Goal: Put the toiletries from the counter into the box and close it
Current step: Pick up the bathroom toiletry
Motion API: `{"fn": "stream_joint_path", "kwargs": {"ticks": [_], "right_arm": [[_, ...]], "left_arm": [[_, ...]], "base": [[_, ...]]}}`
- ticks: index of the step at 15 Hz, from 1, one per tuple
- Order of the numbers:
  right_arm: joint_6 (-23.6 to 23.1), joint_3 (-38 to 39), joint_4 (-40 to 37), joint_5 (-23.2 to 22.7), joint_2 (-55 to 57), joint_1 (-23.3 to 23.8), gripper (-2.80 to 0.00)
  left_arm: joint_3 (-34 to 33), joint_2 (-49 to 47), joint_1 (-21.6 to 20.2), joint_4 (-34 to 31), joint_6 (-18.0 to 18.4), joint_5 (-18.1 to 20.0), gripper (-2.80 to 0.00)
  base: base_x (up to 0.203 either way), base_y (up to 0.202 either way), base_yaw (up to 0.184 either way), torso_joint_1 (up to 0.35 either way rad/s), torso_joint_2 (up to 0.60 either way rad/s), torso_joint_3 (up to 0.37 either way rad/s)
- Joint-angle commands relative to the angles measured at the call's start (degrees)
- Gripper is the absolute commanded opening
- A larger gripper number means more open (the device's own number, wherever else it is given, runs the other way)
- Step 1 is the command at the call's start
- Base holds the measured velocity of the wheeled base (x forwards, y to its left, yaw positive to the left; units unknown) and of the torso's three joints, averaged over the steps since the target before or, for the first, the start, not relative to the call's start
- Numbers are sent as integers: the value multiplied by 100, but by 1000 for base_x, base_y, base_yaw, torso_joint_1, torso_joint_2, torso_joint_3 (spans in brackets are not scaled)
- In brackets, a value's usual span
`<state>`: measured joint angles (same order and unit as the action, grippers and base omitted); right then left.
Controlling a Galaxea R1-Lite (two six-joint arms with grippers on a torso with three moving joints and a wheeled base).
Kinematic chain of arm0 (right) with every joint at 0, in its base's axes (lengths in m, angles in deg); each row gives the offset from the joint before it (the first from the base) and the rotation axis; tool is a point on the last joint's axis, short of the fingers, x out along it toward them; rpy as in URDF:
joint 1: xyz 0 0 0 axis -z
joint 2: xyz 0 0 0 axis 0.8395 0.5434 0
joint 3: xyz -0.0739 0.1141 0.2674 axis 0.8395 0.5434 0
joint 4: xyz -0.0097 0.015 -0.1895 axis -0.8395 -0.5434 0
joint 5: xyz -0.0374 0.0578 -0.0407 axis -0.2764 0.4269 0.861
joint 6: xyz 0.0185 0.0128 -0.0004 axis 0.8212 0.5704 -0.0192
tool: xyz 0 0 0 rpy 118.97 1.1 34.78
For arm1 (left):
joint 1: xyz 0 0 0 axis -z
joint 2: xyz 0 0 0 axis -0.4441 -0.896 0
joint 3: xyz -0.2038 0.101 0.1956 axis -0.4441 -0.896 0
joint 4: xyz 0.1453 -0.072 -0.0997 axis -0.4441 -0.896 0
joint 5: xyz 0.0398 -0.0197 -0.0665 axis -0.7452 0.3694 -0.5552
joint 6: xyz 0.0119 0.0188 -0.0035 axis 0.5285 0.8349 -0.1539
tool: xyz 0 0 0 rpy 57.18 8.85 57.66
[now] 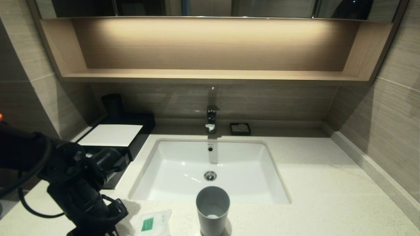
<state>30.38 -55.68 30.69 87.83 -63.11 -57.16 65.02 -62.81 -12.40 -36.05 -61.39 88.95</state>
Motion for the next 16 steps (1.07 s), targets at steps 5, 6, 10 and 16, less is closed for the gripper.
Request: {"fn": "stream_joint_path", "kwargs": {"ticks": [5, 6, 10, 16], "right_arm": [[1, 9, 0, 0, 5, -1, -280], [-5, 9, 0, 0, 5, -1, -280], [1, 9, 0, 0, 5, -1, -280], [1, 9, 0, 0, 5, -1, -280]], "left_arm": [[-6, 489, 7, -158, -20, 3, -280], [-4, 567, 9, -193, -12, -3, -280], [15, 850, 71, -314, 26, -2, -280], [84, 1130, 80, -472, 78, -418, -280]], "base": [[0, 0, 0, 0, 0, 0], [0, 0, 0, 0, 0, 0], [0, 0, 0, 0, 0, 0], [0, 0, 0, 0, 0, 0]]}}
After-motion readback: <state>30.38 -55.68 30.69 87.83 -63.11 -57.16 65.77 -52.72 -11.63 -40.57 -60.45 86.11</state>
